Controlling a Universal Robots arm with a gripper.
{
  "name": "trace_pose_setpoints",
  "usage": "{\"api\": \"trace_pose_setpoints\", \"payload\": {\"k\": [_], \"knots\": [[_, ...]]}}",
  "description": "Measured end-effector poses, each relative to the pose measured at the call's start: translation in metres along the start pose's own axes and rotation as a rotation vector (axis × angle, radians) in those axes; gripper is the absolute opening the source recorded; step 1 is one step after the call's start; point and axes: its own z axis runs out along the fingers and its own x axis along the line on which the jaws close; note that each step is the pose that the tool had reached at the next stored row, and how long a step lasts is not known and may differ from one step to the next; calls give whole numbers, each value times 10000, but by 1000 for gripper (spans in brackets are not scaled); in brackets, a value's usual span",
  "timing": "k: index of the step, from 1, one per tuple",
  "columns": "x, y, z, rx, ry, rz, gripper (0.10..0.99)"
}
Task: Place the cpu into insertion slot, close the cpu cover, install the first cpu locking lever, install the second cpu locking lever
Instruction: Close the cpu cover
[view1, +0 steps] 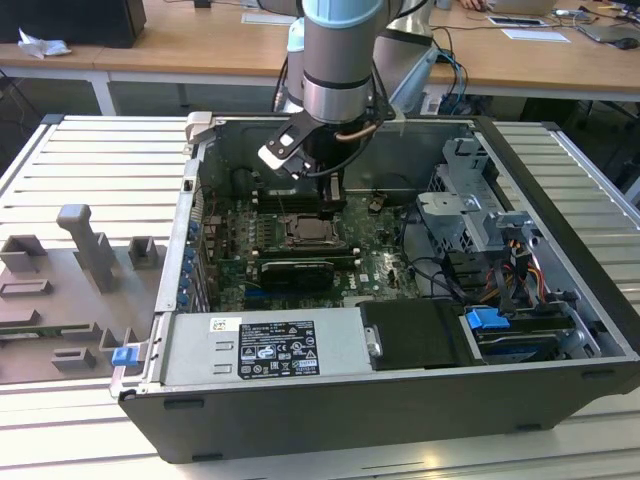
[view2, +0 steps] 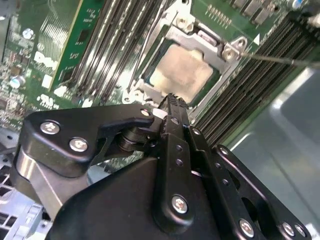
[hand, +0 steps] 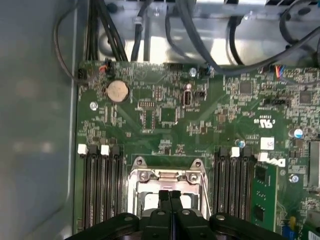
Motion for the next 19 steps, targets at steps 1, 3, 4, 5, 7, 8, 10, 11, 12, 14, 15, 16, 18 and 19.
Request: {"api": "trace_pose_setpoints", "payload": {"k": [1,3,4,5,7,8,10,11,12,14,15,16,18,19], "knots": [[-1,-11,3,1,-1,-3,106],[-6,-38,12,1,0,-9,106],[-8,-45,15,0,1,-9,106],[-10,-56,20,0,1,-8,106],[-16,-70,21,1,1,-8,106],[-16,-73,22,1,1,-9,106],[-18,-80,24,1,1,-9,106],[-18,-84,24,1,0,-9,106],[-18,-90,27,1,0,-9,106],[-18,-100,30,0,1,-9,106],[-17,-111,33,1,1,-10,106],[-17,-117,34,0,1,-9,106],[-17,-135,37,1,0,-9,106],[-17,-141,38,0,1,-8,106]]}}
